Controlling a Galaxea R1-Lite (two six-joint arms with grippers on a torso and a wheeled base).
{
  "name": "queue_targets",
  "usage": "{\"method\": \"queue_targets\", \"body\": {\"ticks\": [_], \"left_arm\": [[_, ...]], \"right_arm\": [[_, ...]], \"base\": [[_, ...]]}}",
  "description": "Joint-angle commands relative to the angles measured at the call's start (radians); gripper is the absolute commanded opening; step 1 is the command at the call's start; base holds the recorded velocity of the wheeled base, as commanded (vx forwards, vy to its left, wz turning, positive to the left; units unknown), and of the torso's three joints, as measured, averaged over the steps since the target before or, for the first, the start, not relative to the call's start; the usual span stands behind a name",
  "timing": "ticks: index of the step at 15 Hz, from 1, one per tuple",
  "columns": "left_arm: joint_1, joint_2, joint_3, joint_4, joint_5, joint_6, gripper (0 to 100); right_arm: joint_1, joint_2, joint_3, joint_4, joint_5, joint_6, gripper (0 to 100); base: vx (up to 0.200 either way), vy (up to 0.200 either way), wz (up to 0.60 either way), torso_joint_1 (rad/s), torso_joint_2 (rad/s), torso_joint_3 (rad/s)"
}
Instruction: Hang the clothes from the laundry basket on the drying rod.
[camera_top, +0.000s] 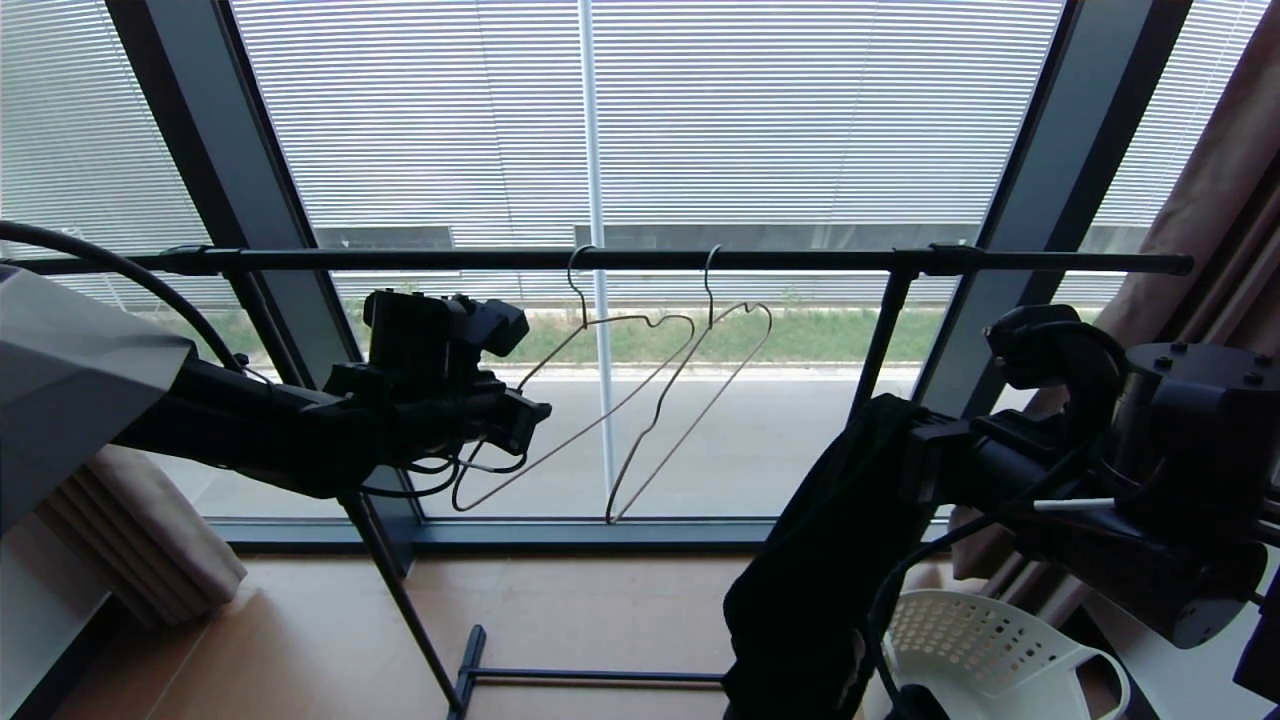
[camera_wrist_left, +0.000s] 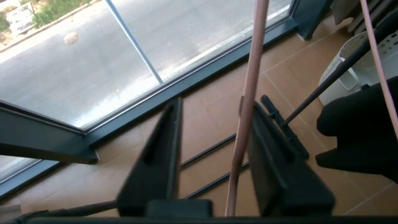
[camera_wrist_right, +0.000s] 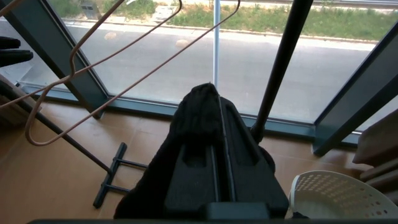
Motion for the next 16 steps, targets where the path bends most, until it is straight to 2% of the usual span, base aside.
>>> {"method": "queue_targets", "body": {"ticks": [1,8,16], "left_arm": [[-0.001,-0.002,0.001,-0.002,0.000,0.003,0],[-0.001,-0.005,-0.011,-0.056,0.001,0.000,0],[0.001,-0.076,0.052,-0.057,0.000,0.001,0]], "right_arm": [[0.001,0.001,0.000,0.000,0.000,0.002,0],[0.001,-0.003,0.000,0.000,0.000,0.000,0],[0.002,0.001,0.001,0.000,0.000,0.000,0]], "base": [[0.000,0.000,0.00,0.000,0.00,0.000],[0.000,0.000,0.00,0.000,0.00,0.000],[0.000,0.000,0.00,0.000,0.00,0.000]]}}
